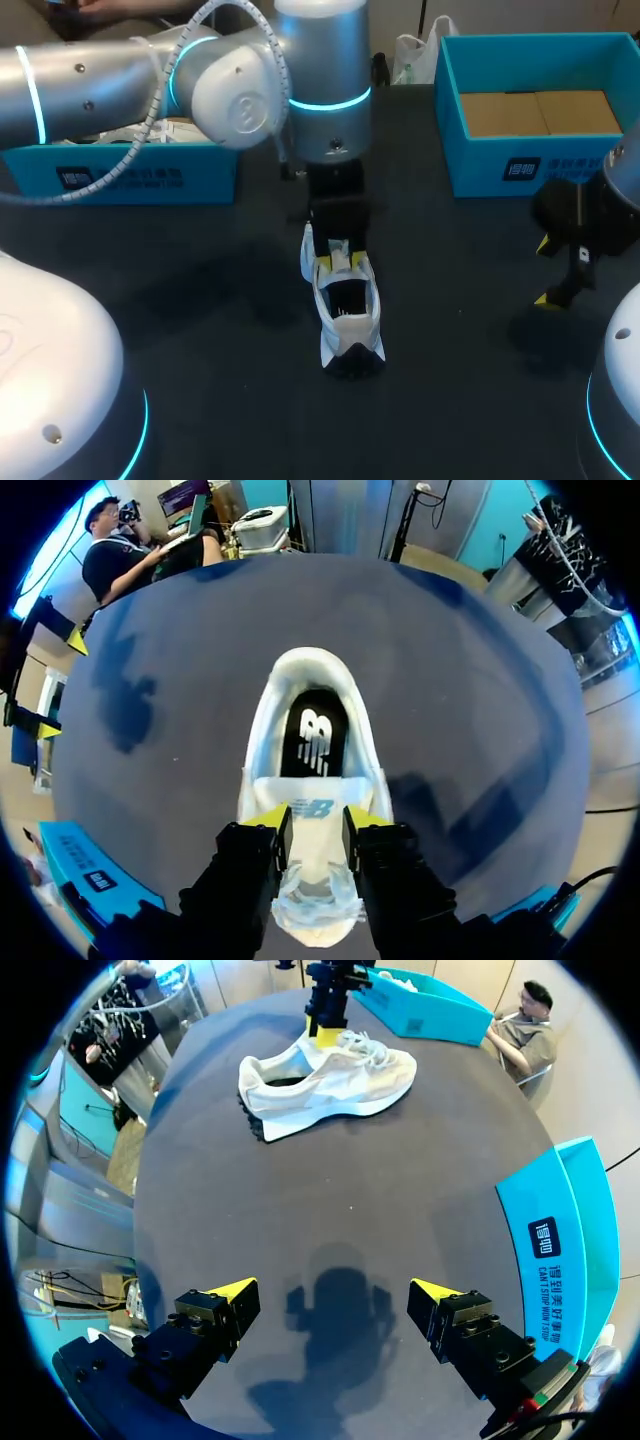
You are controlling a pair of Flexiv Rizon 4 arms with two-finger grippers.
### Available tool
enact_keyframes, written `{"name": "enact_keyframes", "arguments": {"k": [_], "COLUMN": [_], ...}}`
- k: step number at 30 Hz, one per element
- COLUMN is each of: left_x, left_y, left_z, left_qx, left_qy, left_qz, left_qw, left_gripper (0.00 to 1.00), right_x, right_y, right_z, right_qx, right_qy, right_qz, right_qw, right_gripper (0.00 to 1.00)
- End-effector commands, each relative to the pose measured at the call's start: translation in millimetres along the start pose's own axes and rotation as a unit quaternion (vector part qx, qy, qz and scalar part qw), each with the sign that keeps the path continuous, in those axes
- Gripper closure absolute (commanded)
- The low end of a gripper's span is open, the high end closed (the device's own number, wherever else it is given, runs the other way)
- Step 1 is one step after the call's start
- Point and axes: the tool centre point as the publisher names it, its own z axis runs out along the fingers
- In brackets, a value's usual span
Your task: Take the shoe out of the shoebox, open the shoe tongue, remove and reinsert the insole, then place the shoe into the shoebox
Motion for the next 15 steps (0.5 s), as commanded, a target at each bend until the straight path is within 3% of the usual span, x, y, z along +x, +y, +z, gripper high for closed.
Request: {"name": "enact_keyframes", "arguments": {"k": [1,5,13,14,15], "left_x": [-3.8,-1.9,8.6,9.4,10.6], "left_y": [-2,-4,-10,-10,-12], "left_z": [22,16,-32,-36,-39], "left_qx": [0.001,-0.002,-0.035,-0.04,-0.064], "left_qy": [0.004,-0.003,-0.037,-0.035,-0.049], "left_qz": [-0.003,-0.006,-0.039,-0.076,-0.097], "left_qw": [1.0,1.0,0.998,0.996,0.992], "left_gripper": [0.68,0.67,0.6,0.55,0.3], "right_x": [0.7,0.7,0.7,0.7,0.7], "right_y": [0.4,0.4,0.4,0.4,0.4], "right_z": [0,0,0,0,0], "right_qx": [0.001,0.001,0.001,0.001,0.001], "right_qy": [-0.001,-0.001,-0.001,-0.001,-0.001], "right_qz": [0.0,0.0,0.0,0.0,0.0], "right_qw": [1.0,1.0,1.0,1.0,1.0], "right_gripper": [0.0,0.0,0.0,0.0,0.0]}}
